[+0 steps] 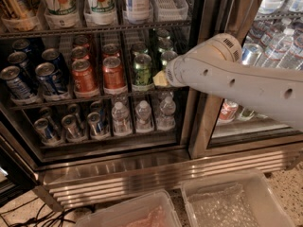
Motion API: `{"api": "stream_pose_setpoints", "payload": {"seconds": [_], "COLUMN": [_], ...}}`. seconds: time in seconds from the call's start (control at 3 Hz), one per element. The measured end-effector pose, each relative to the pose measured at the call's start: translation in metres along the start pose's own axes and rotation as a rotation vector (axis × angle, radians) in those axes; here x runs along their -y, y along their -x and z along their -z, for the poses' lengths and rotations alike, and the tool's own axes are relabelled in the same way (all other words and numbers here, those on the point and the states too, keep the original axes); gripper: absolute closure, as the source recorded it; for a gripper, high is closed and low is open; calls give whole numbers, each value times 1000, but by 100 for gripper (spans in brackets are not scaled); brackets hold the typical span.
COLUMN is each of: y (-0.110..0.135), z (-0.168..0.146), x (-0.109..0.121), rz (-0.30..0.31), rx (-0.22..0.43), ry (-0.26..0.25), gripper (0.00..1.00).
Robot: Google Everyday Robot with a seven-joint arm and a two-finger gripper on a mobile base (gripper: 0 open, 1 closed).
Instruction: Pick green can from middle shelf of fridge
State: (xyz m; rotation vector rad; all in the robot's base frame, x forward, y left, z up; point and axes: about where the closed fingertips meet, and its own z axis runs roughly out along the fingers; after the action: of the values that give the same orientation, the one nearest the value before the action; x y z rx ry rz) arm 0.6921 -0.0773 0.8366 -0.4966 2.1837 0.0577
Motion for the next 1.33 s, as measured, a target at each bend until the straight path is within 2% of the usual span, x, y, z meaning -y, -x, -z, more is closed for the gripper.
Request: {"api": "stream_pose_setpoints", "payload": {"seconds": [1.33], "y": [4], "z": [0], "x": [2], "rz": [-18], "rx": [18], "ry": [-21], "gripper": [28]}}
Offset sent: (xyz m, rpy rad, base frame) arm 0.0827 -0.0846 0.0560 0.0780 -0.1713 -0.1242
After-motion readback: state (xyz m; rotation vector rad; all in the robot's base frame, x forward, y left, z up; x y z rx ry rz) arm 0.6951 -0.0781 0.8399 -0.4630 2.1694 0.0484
